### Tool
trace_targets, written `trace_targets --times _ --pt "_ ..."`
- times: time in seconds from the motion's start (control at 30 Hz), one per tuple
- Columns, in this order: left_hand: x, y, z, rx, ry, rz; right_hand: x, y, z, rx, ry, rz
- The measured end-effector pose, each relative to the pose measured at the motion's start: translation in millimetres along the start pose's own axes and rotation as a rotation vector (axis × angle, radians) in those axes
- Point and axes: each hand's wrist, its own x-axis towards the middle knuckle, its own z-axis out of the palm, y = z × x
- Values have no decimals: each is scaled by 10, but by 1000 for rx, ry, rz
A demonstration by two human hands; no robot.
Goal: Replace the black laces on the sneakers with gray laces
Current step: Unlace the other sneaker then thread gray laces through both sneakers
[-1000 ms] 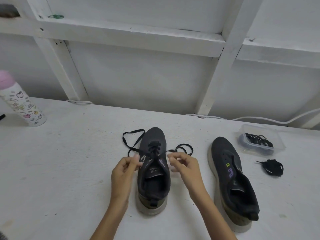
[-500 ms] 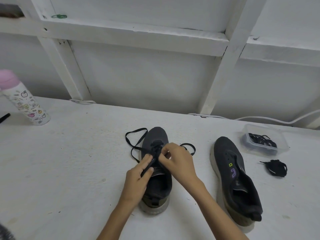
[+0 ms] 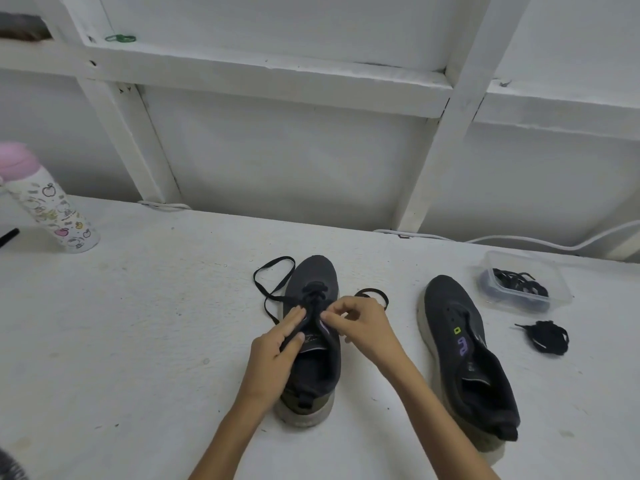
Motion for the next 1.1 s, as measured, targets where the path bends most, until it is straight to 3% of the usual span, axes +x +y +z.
trace_targets --times 0.23,0.53,0.67,0.8,1.0,1.1 --pt "-10 3 -22 -18 -10 -16 168 -137 -56 75 179 -12" --pt "-5 -7 7 -10 14 -6 -11 -41 -81 161 -66 85" --pt "-9 -27 -12 -25 7 -12 33 -112 -62 176 12 33" --pt "-7 -21 -13 -41 -2 -20 156 -177 -190 322 189 115" --pt "-6 -17 -9 -39 5 -8 22 -102 -140 195 -94 155" --pt "-2 -26 -11 -40 9 -6 38 -101 -143 183 -58 111"
